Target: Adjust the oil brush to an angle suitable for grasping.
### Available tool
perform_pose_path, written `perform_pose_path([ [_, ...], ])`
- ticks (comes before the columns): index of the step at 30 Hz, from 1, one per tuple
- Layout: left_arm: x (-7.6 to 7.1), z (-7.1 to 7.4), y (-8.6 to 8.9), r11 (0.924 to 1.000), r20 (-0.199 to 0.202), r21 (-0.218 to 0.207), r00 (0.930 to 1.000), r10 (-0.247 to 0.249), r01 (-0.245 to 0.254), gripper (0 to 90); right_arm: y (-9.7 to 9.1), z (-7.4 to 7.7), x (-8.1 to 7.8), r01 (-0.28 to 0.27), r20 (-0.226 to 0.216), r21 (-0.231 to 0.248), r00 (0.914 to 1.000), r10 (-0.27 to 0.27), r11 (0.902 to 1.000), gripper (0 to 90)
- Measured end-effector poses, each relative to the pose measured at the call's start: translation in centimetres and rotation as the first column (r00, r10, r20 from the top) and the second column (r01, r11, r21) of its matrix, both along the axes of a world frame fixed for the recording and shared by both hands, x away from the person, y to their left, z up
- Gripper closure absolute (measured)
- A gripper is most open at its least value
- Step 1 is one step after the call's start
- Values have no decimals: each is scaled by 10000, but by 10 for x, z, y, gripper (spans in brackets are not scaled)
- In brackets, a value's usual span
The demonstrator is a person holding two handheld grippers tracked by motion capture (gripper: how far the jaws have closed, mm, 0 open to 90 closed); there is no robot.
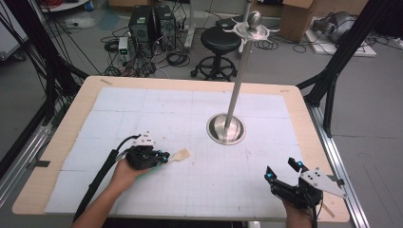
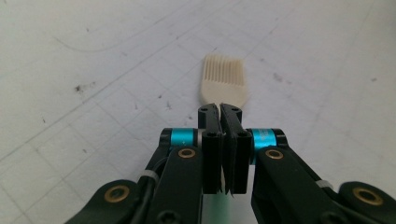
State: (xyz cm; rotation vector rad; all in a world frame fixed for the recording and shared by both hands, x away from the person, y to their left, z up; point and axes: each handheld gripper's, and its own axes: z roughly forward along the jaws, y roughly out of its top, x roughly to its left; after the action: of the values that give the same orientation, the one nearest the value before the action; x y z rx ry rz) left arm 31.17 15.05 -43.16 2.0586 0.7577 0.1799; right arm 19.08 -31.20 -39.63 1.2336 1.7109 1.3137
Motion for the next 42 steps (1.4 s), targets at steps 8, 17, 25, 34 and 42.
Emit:
perform_pose_path([
  [8, -34, 11, 9, 9995, 531, -330, 9986, 41, -24, 874, -1, 0, 0, 32, 80, 110, 10000, -33, 9999, 172],
  [17, -59, -4, 22, 9993, 376, 373, 9993, 78, -92, 875, 3, 0, 2, -93, 50, 191, 9999, 92, 9998, 172],
  [25, -63, -12, 33, 9934, 132, 1070, 9991, 408, -420, 879, 2, 0, 2, -10, 68, 288, 10000, 8, 9996, 172],
  [34, -54, -12, 45, 9805, 269, 1177, 9875, 1555, -1576, 888, 2, -1, 4, -39, 37, 348, 10000, 37, 9994, 172],
  [42, -29, -11, 47, 9446, 429, 1461, 9558, 2909, -2940, 887, 4, -2, 4, -80, -44, 353, 10000, 82, 9993, 172],
])
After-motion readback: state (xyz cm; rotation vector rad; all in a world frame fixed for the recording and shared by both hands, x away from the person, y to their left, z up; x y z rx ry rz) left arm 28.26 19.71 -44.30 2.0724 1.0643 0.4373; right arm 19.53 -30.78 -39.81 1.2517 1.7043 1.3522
